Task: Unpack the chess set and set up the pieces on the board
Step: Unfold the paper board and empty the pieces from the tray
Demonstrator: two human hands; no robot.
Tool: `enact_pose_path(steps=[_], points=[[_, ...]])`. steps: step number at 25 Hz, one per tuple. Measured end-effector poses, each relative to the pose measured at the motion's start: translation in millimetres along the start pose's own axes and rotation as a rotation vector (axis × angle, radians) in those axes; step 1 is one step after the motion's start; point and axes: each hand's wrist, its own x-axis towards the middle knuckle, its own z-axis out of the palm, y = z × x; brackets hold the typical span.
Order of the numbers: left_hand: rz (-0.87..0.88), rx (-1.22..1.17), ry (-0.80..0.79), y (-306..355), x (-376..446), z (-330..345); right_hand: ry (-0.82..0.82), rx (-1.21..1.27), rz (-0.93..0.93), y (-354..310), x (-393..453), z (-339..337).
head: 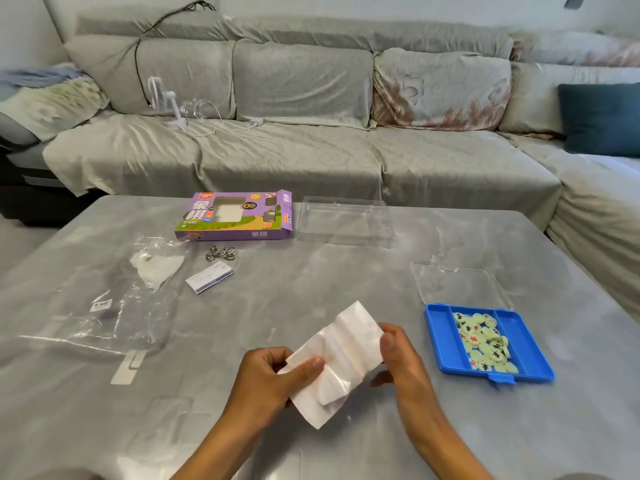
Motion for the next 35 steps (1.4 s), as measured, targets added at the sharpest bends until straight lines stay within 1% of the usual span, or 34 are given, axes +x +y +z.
enact_pose_path(steps=[1, 2, 3, 4, 5, 7, 8, 9, 10, 11, 12, 13, 14, 15, 16, 17, 18, 19, 21, 22, 23, 24, 25, 27, 30, 31, 32, 33, 35], points=[[0.010, 0.024, 0.004, -1.2, -1.3, 2.3, -0.010, -0.032, -0.005, 3.8, 2.8, 0.6], [0.023, 0.046, 0.006, -2.6, -2.4, 3.1, 0.019, -0.089, -0.020, 7.5, 6.6, 1.2], [0.043, 0.061, 0.004, -3.4, -2.4, 2.4, 0.082, -0.146, -0.028, 8.9, 12.0, 1.2], [0.060, 0.061, 0.007, -3.3, -1.4, 0.8, 0.142, -0.173, -0.012, 9.2, 17.6, -0.3], [0.068, 0.041, 0.012, -3.5, 0.3, -1.4, 0.169, -0.171, 0.026, 10.4, 22.2, -3.1], [0.071, -0.023, 0.017, -2.9, 3.1, -3.1, 0.180, -0.151, 0.107, 16.5, 26.8, -8.6], [0.075, -0.041, 0.026, -3.1, 4.1, -1.4, 0.213, -0.198, 0.096, 19.5, 26.8, -10.1], [0.079, -0.047, 0.040, -3.4, 4.8, 1.4, 0.252, -0.299, 0.024, 21.1, 23.4, -10.8], [0.079, -0.047, 0.058, -3.3, 5.2, 4.4, 0.245, -0.416, -0.104, 20.7, 18.9, -10.1], [0.075, -0.051, 0.075, -3.2, 5.8, 6.8, 0.170, -0.510, -0.262, 20.7, 14.4, -8.1], [0.065, -0.054, 0.094, -4.4, 6.8, 7.9, 0.043, -0.599, -0.406, 22.4, 11.1, -5.2], [0.052, -0.055, 0.104, -5.3, 7.8, 8.3, -0.079, -0.705, -0.487, 22.4, 9.6, -2.1], [0.032, -0.056, 0.107, -5.8, 8.1, 8.6, -0.168, -0.786, -0.497, 21.7, 9.5, 1.1], [0.011, -0.061, 0.106, -7.4, 8.7, 9.0, -0.210, -0.838, -0.486, 23.6, 11.3, 3.0], [-0.009, -0.062, 0.098, -8.8, 8.6, 10.0, -0.206, -0.851, -0.496, 27.4, 13.1, 4.7], [-0.023, -0.061, 0.076, -9.5, 7.9, 11.7, -0.162, -0.805, -0.524, 33.0, 14.6, 5.9], [-0.032, -0.057, 0.038, -9.0, 6.4, 13.5, -0.070, -0.696, -0.505, 32.2, 14.9, 6.6], [-0.034, -0.054, -0.005, -9.1, 5.1, 14.2, 0.048, -0.506, -0.388, 30.4, 16.6, 4.1], [-0.016, -0.005, -0.077, -9.4, 4.8, 8.2, 0.233, -0.014, 0.028, 21.7, 25.0, -7.3], [-0.006, 0.070, -0.099, -8.6, 6.7, 1.2, 0.318, 0.205, 0.181, 17.7, 29.2, -18.2], [0.000, 0.174, -0.108, -8.0, 9.6, -7.4, 0.389, 0.369, 0.272, 16.0, 33.9, -30.8], [0.000, 0.273, -0.112, -8.3, 13.0, -15.8, 0.442, 0.490, 0.323, 12.4, 36.6, -40.0], [-0.006, 0.357, -0.121, -8.8, 15.8, -22.7, 0.477, 0.558, 0.342, 11.2, 39.6, -45.6], [0.003, 0.451, -0.144, -9.0, 16.5, -27.5, 0.486, 0.582, 0.374, 13.6, 41.5, -48.3], [0.111, 0.660, -0.117, -14.3, 14.5, -29.5, 0.461, 0.415, 0.417, 19.8, 44.7, -42.7], [0.129, 0.669, -0.140, -13.2, 14.9, -33.4, 0.452, 0.356, 0.410, 20.5, 45.9, -42.2], [0.127, 0.635, -0.197, -10.2, 15.4, -36.6, 0.423, 0.322, 0.396, 20.3, 47.3, -41.2], [0.110, 0.582, -0.269, -4.7, 14.4, -37.6, 0.361, 0.290, 0.381, 19.2, 47.4, -38.2], [0.017, 0.378, -0.391, 7.8, 10.6, -27.7, 0.177, 0.185, 0.361, 13.0, 42.6, -24.5]])
